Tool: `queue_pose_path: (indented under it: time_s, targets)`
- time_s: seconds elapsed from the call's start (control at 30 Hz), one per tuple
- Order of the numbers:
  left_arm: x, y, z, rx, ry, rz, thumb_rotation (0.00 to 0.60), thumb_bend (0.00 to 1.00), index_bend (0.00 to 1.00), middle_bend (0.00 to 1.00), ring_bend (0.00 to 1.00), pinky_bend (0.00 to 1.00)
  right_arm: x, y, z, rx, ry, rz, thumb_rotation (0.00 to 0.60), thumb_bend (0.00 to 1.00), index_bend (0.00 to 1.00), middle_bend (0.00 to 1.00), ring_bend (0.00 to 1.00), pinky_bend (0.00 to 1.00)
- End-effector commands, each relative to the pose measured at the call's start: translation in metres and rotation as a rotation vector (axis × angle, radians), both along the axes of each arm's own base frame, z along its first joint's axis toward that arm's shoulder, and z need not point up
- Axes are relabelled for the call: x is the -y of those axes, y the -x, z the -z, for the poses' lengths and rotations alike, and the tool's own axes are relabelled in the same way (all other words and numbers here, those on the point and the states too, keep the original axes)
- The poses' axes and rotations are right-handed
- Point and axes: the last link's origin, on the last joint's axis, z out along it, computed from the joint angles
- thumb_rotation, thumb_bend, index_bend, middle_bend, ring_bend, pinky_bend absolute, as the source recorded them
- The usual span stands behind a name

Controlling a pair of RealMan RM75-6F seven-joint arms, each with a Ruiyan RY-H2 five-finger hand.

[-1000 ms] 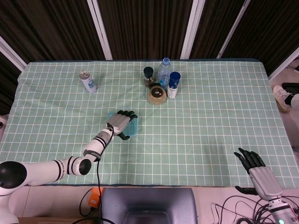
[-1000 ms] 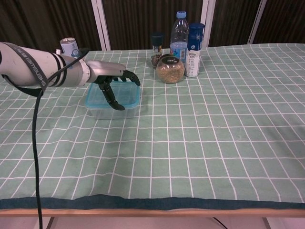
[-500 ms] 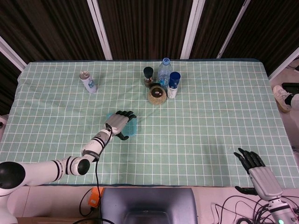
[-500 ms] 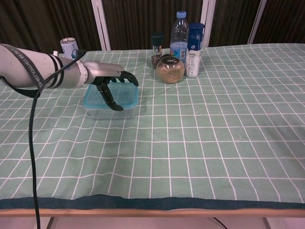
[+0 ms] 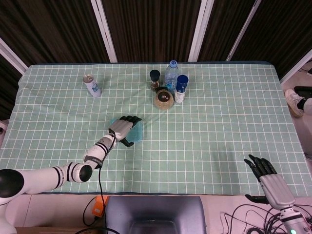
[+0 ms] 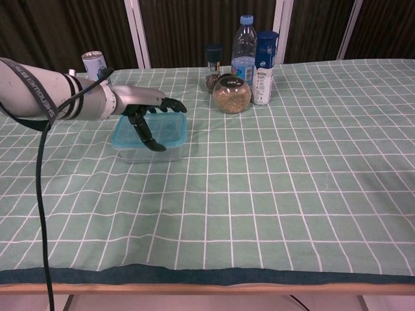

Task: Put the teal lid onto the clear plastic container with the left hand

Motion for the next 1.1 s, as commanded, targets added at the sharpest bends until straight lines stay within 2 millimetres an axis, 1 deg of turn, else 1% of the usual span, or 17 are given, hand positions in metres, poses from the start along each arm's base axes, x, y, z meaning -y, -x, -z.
queue_pose_path:
  time_s: [0.03,0.23,0.6,0.7,0.8,0.87,1.0,1.1]
  targets:
    - [0.000,0.001,0.000,-0.001,-0.004,-0.002,0.600,0.25,0.00,0.00,0.00,0.06,0.000,0.000,0.000,0.000,0.000,0.001,0.600,0.19,0.00,0.00,0.00,0.00]
    - [-0.001,0.001,-0.002,-0.002,-0.023,0.002,0.600,0.22,0.00,0.00,0.00,0.02,0.000,0.000,0.000,0.001,0.002,0.000,0.600,0.19,0.00,0.00,0.00,0.00]
    - [0.003,0.000,-0.007,0.007,-0.035,0.018,0.600,0.22,0.00,0.00,0.00,0.02,0.000,0.000,0.000,-0.002,0.000,0.000,0.600,0.19,0.00,0.00,0.00,0.00]
    - [0.006,-0.003,-0.012,0.013,-0.044,0.035,0.600,0.22,0.00,0.00,0.00,0.02,0.000,0.000,0.000,-0.003,-0.002,0.000,0.600,0.19,0.00,0.00,0.00,0.00]
    - [0.012,-0.009,-0.021,0.027,-0.062,0.072,0.600,0.22,0.00,0.00,0.00,0.02,0.000,0.000,0.001,-0.005,-0.004,0.000,0.600,0.19,0.00,0.00,0.00,0.00]
    - [0.020,-0.011,-0.030,0.029,-0.067,0.104,0.600,0.22,0.00,0.00,0.00,0.02,0.000,0.000,0.001,-0.005,-0.004,-0.002,0.600,0.19,0.00,0.00,0.00,0.00]
    - [0.036,-0.008,-0.043,0.034,-0.074,0.141,0.600,0.22,0.00,0.00,0.00,0.04,-0.001,-0.001,0.002,-0.006,-0.009,-0.006,0.600,0.19,0.00,0.00,0.00,0.00]
    - [0.049,0.000,-0.050,0.015,-0.082,0.172,0.600,0.24,0.00,0.00,0.00,0.12,-0.001,-0.002,0.003,-0.007,-0.014,-0.011,0.600,0.19,0.00,0.00,0.00,0.00]
